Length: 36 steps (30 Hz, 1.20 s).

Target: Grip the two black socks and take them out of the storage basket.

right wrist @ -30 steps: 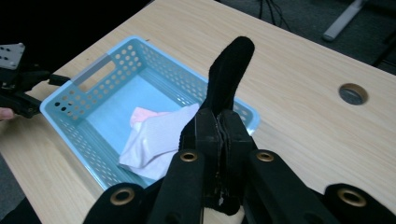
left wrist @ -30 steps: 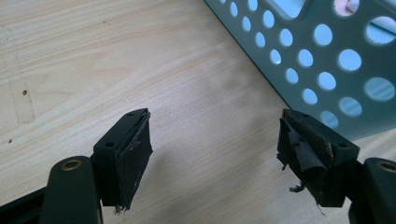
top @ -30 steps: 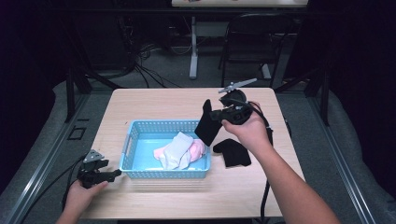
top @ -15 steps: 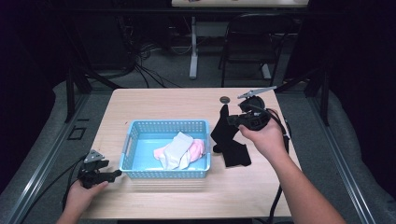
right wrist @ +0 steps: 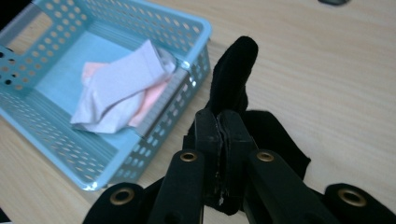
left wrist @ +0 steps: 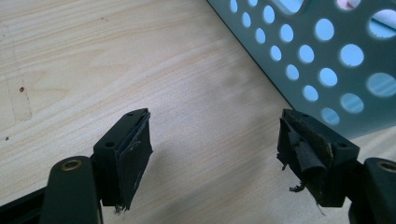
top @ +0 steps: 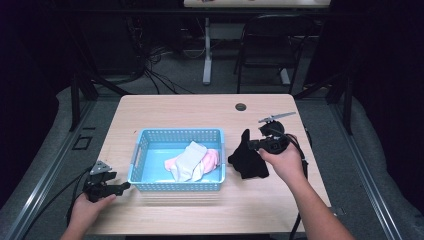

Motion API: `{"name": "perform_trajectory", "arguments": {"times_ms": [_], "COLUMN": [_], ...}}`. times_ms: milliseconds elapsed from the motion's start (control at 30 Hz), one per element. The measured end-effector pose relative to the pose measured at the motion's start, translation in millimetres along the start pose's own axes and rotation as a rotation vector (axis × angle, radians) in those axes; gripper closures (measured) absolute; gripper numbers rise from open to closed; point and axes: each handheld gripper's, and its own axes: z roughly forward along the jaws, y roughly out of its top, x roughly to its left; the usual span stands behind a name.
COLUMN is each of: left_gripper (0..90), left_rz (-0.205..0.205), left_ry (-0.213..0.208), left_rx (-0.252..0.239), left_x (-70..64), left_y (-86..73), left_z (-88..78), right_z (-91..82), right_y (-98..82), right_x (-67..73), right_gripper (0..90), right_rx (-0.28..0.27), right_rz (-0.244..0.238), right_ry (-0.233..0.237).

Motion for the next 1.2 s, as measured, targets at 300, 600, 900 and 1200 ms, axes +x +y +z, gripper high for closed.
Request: {"name": "perform_trajectory", "arguments": {"times_ms": [300, 600, 900, 1200], "left_gripper": [25.8, 25.8, 25.8, 25.8], "left_rz": [0.005, 0.0, 0.003, 0.006], "left_ry": [0.001, 0.002, 0.001, 0.001], "left_rx": [0.005, 0.005, 0.005, 0.005], "left_x": [-0.3, -0.6, -0.6, -0.5], "left_y": [-0.1, -0.3, -0.2, -0.1], "left_z": [0.7, 0.8, 0.7, 0.4], "right_z": [22.1, 34.8, 31.7, 20.2], "right_y": [-30.8, -47.8, -47.4, -44.3], "right_x": [-25.9, -44.0, -45.1, -38.9], "right_gripper": [87.2, 81.8, 61.1, 55.4], "right_rx": [0.026, 0.052, 0.016, -0.019], "right_rz": [0.096, 0.147, 0.152, 0.124], "right_ry": [-0.036, -0.07, -0.082, -0.117]}}
